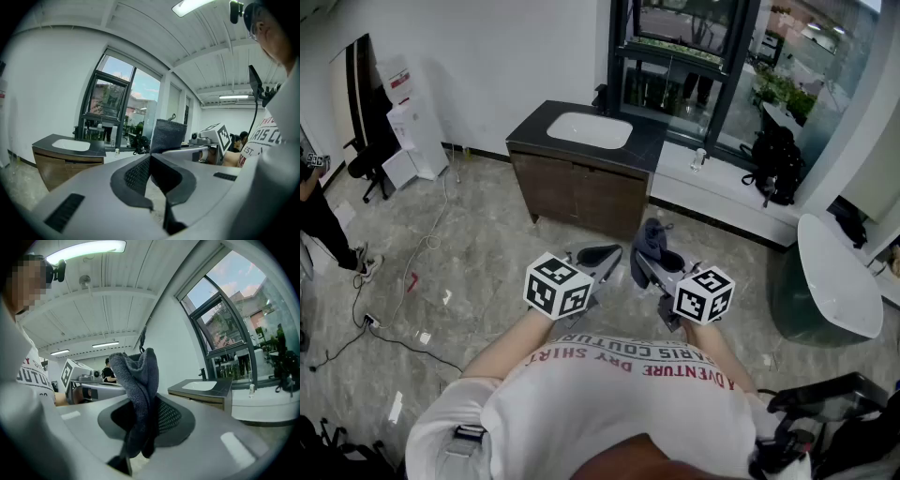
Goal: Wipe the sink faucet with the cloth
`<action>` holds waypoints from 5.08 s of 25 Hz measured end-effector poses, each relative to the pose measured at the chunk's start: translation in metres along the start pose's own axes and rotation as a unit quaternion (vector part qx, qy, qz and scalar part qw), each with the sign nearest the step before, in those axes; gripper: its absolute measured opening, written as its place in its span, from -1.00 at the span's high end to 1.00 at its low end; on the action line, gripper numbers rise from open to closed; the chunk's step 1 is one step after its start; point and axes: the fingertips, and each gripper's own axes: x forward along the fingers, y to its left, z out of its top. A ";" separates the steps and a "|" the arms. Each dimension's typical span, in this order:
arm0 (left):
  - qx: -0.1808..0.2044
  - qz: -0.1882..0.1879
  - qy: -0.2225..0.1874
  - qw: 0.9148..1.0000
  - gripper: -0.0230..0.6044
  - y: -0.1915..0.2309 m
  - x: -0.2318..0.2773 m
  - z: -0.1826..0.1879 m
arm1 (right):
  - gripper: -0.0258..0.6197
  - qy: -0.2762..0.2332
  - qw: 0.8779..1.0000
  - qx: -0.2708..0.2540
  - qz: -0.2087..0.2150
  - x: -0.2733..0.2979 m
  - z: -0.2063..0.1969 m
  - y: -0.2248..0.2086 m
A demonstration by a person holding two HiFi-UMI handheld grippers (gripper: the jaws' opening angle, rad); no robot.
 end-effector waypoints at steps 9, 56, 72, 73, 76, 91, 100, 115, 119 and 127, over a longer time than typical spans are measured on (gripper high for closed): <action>0.001 0.007 -0.003 1.000 0.93 -0.025 0.003 0.000 | 0.68 -0.002 1.000 0.003 0.005 -0.027 0.001 0.005; -0.021 0.045 0.011 0.999 0.93 0.545 0.234 0.102 | 0.68 0.033 0.999 0.001 0.015 0.448 0.088 -0.367; -0.058 0.062 0.038 0.996 0.92 0.818 0.425 0.153 | 0.68 0.058 0.997 0.010 0.051 0.672 0.143 -0.604; -0.058 0.059 0.037 0.996 0.92 0.828 0.432 0.159 | 0.68 0.059 0.997 0.007 0.048 0.681 0.147 -0.613; -0.060 0.043 0.048 0.996 0.93 0.850 0.445 0.165 | 0.68 0.059 0.998 0.007 0.035 0.703 0.159 -0.631; -0.067 -0.031 0.073 0.995 0.92 0.909 0.469 0.172 | 0.68 0.109 0.990 -0.053 -0.076 0.754 0.153 -0.688; -0.065 -0.029 0.073 0.995 0.92 0.923 0.459 0.176 | 0.68 0.132 0.957 -0.229 -0.116 0.791 0.207 -0.736; -0.087 0.002 0.105 0.991 0.92 0.952 0.465 0.146 | 0.68 0.233 0.918 -0.293 -0.133 0.878 0.169 -0.833; -0.091 0.006 0.105 0.990 0.92 0.955 0.467 0.144 | 0.68 0.229 0.926 -0.272 -0.127 0.882 0.162 -0.834; -0.088 0.006 0.103 0.991 0.92 0.948 0.457 0.144 | 0.68 0.239 0.925 -0.266 -0.128 0.882 0.156 -0.820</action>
